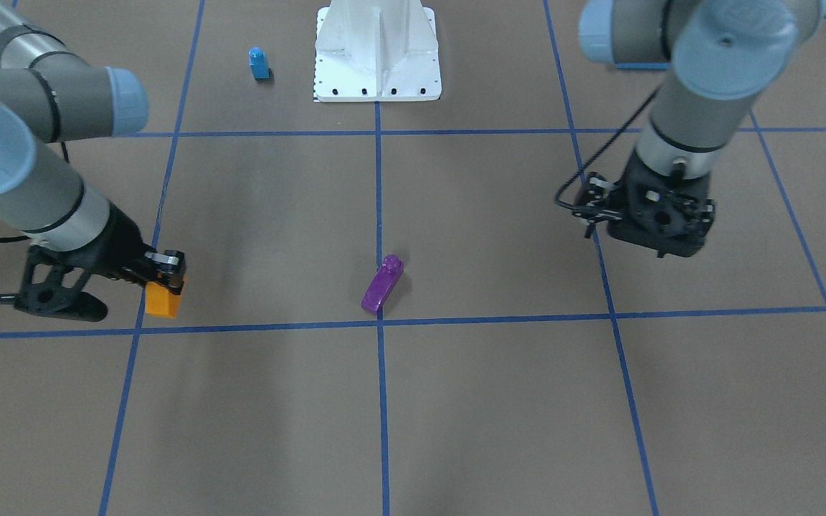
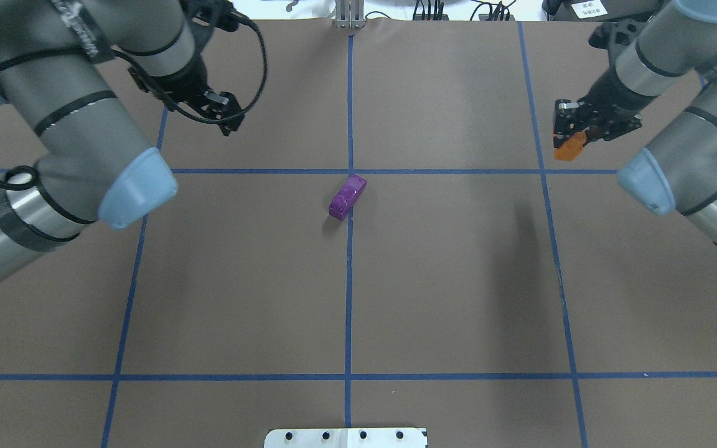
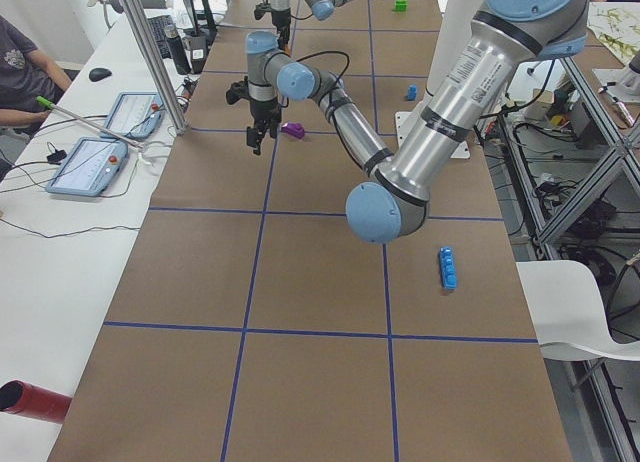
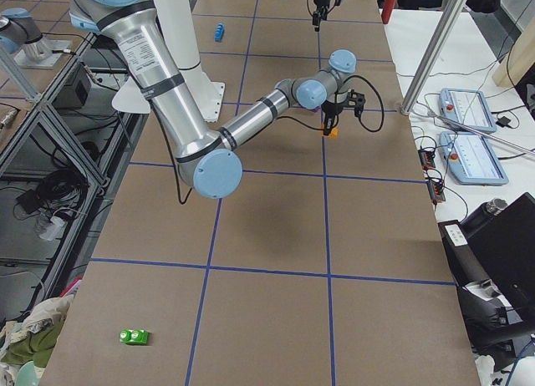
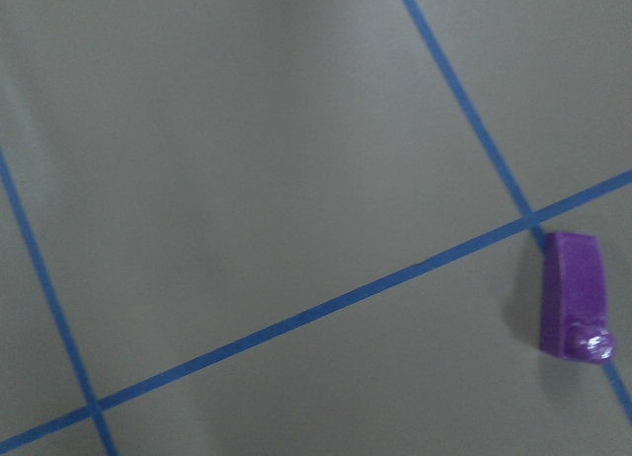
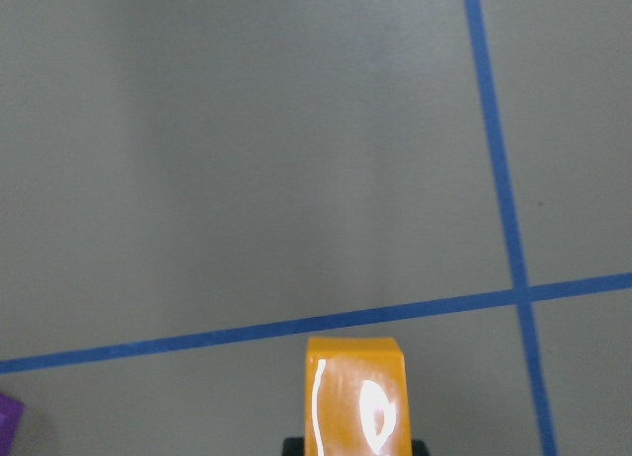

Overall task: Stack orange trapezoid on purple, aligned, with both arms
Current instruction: 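Carry the orange block with the right gripper over the purple block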

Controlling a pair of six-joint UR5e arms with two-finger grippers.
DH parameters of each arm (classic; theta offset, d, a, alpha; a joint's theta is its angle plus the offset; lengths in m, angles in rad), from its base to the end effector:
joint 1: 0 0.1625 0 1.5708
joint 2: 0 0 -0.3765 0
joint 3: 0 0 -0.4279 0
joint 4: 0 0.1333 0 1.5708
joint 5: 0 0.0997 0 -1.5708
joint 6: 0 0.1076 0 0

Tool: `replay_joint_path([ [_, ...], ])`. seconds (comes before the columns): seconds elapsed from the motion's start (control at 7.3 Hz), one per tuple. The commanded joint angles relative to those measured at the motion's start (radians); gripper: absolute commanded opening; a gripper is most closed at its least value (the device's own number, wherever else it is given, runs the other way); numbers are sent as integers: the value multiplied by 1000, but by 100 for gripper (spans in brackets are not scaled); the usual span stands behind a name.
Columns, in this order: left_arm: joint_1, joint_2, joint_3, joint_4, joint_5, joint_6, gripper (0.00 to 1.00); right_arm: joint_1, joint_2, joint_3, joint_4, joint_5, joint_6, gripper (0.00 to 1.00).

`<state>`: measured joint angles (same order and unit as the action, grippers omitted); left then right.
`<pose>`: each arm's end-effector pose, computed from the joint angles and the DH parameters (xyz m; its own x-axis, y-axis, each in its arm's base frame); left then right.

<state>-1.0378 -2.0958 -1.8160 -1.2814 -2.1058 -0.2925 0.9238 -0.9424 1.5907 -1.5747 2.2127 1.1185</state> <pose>0.2511 -0.5799 0.2263 0.7246 0.3928 -0.5662 -0.2523 0.9158 0.3125 -0.3633 -0.5952 0.2177 0.6180 0.2373 0.7495 -0.1692 0.9712 -0.1680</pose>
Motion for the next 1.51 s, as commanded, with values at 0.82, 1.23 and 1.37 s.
replay_joint_path([
  [0.82, -297, 224, 127, -16, -60, 438, 100, -307, 416, -333, -4, -252, 710, 0],
  [1.23, -297, 226, 127, -16, -60, 438, 100, -315, 386, -331, 2, -251, 719, 0],
  [1.37, -297, 226, 127, -16, -60, 438, 100, -324, 386, -331, -1, -252, 719, 0],
])
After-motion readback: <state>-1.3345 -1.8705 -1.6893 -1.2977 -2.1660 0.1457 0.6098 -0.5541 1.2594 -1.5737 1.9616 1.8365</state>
